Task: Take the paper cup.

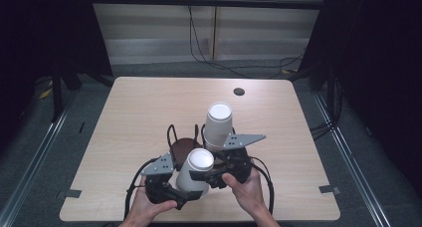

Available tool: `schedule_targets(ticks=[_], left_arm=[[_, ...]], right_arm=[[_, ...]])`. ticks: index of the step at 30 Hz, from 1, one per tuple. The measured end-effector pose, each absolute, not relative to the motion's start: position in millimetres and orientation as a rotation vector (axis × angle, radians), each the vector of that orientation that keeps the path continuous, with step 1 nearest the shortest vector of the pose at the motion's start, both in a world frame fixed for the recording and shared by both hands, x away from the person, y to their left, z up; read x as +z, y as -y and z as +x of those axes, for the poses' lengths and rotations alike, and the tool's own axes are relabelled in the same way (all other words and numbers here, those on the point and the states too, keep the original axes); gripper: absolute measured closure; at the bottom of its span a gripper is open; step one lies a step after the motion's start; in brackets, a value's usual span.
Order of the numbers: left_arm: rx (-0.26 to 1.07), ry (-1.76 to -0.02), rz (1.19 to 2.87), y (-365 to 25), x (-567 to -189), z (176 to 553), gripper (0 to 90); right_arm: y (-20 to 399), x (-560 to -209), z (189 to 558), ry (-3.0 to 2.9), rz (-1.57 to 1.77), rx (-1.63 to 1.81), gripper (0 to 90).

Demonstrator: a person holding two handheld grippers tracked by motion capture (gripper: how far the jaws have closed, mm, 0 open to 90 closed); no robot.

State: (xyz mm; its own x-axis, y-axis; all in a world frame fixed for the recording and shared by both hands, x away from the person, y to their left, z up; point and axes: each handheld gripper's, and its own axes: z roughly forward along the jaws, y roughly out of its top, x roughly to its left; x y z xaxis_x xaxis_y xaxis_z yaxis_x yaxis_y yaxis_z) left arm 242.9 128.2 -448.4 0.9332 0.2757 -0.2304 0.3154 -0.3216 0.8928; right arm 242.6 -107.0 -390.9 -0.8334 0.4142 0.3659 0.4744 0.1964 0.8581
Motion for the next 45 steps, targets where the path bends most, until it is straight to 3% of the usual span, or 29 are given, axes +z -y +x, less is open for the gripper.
schedule_targets(ticks=[5,18,25,45], left_arm=[[-0.055,-0.438,1.933,-124,-450,243,5.4],[-0.054,-0.426,1.958,-129,-445,240,14.2],[-0.100,-0.436,1.982,-129,-447,241,15.0],[-0.075,-0.486,2.070,-156,-427,250,15.6]], right_arm=[[106,-392,243,2.384,-0.890,-1.745,25.0],[106,-395,243,2.349,-0.881,-1.749,22.5],[106,-397,245,2.354,-0.910,-1.751,14.2],[129,-391,247,2.307,-0.883,-1.804,14.1]])
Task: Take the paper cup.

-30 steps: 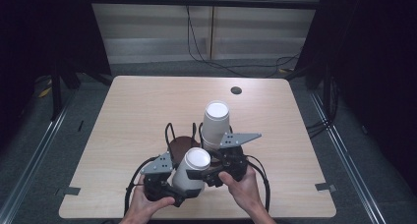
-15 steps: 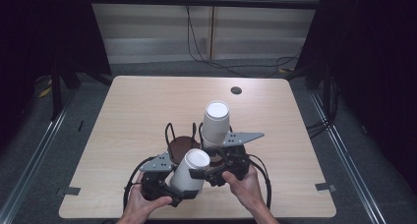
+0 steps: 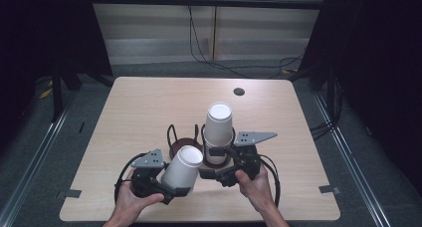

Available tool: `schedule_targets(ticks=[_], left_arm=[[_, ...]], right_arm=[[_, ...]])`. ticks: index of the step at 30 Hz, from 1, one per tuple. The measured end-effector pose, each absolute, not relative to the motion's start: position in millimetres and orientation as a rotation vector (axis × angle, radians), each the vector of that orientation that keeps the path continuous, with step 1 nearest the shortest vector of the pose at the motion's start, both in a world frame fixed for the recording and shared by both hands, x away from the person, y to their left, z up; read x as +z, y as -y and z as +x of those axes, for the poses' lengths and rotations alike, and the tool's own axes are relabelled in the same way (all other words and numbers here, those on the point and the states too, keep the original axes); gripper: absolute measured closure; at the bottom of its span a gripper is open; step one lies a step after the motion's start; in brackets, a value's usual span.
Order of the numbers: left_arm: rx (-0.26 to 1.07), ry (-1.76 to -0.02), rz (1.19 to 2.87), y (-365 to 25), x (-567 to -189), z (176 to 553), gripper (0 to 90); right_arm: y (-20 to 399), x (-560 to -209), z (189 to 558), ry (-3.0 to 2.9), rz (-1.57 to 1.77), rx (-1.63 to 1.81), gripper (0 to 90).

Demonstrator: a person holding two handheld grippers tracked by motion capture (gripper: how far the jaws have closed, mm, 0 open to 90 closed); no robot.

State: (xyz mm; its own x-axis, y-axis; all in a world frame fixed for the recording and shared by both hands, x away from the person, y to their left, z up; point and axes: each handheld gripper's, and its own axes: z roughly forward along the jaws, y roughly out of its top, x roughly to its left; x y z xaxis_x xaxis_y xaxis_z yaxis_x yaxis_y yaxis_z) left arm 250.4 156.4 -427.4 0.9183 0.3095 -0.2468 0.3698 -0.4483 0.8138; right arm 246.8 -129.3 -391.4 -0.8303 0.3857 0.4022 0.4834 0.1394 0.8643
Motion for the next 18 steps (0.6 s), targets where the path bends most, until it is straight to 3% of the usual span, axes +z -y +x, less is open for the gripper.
schedule_targets(ticks=[18], left_arm=[[-0.033,-0.456,2.268,-156.1,-418.2,252.9,15.9]], right_arm=[[123.9,-392.5,246.6,2.413,-0.816,-1.625,14.4]])
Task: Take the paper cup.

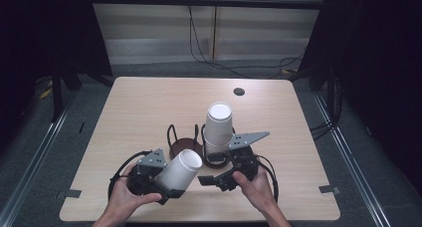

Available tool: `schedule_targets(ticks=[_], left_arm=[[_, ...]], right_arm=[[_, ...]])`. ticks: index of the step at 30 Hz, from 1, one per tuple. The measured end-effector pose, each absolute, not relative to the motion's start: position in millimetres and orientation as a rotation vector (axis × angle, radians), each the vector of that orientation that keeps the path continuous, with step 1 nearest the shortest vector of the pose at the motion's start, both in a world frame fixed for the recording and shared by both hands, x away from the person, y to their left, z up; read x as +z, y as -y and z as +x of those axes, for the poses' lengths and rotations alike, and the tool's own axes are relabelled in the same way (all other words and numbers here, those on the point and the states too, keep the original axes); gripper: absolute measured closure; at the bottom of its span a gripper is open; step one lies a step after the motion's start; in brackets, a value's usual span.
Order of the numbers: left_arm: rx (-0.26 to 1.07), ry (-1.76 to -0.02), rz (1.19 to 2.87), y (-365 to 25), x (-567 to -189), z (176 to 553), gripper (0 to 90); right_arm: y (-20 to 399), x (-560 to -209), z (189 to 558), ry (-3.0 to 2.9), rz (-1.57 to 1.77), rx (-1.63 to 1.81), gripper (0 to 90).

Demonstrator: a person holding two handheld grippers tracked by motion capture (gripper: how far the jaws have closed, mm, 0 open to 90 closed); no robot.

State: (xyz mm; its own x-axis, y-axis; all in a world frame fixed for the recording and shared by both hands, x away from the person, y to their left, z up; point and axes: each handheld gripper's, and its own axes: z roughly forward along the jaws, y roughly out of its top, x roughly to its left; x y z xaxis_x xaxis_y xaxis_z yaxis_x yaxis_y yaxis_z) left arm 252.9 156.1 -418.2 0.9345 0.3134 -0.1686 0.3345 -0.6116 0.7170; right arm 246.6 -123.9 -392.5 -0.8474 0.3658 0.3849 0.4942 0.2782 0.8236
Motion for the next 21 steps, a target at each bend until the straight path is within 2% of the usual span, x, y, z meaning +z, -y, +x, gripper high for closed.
schedule_targets(ticks=[4,9,21], left_arm=[[-0.017,-0.425,2.274,-153,-410,255,16.0],[-0.025,-0.363,2.357,-149,-401,261,16.0],[0.024,-0.359,2.475,-142,-399,266,16.3]], right_arm=[[126,-389,245,2.465,-0.823,-1.650,15.8],[130,-388,246,2.479,-0.802,-1.629,16.0],[135,-391,254,2.582,-0.766,-1.477,14.5]])
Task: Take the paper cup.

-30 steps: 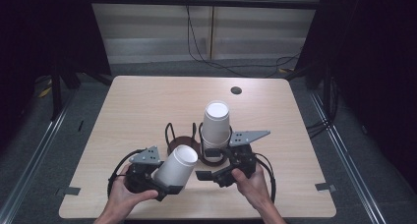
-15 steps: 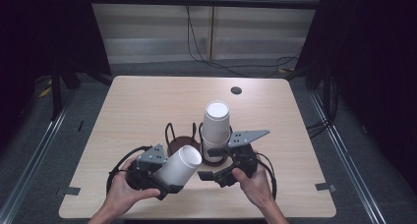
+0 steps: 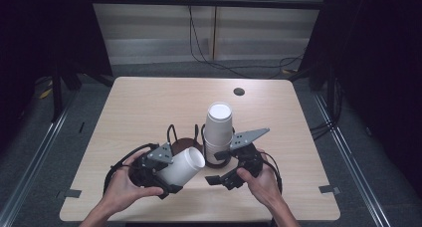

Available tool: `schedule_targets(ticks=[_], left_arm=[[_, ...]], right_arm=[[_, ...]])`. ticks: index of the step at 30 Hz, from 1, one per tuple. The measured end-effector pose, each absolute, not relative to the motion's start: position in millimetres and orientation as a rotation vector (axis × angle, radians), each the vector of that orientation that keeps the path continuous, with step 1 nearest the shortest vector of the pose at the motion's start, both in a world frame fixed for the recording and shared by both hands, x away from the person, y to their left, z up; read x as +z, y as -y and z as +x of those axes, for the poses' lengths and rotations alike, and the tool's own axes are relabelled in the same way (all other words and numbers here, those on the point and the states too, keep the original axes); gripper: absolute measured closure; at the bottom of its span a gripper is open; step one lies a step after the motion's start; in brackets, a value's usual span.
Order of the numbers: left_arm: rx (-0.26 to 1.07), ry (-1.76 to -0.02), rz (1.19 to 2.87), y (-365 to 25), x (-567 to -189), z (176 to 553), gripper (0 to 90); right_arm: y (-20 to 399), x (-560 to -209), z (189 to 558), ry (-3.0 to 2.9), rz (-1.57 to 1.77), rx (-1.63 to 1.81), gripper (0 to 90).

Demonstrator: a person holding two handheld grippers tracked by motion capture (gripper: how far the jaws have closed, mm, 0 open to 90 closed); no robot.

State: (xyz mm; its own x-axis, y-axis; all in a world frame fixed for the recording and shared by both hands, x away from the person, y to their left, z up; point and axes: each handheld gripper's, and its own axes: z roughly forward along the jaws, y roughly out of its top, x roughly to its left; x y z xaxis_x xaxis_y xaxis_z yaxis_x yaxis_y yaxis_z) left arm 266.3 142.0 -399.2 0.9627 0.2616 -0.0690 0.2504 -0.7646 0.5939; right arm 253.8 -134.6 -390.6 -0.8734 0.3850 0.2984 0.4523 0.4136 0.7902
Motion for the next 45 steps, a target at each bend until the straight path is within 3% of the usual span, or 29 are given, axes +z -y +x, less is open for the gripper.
schedule_targets(ticks=[13,24,45], left_arm=[[0.040,-0.292,2.666,-131,-407,265,16.9],[0.021,-0.254,2.724,-118,-413,265,17.3],[-0.004,-0.127,2.821,-97,-422,249,17.2]], right_arm=[[125,-404,259,2.690,-0.663,-1.233,18.7],[118,-410,266,2.720,-0.602,-1.061,14.4],[98,-424,263,2.681,-0.495,-0.906,15.1]])
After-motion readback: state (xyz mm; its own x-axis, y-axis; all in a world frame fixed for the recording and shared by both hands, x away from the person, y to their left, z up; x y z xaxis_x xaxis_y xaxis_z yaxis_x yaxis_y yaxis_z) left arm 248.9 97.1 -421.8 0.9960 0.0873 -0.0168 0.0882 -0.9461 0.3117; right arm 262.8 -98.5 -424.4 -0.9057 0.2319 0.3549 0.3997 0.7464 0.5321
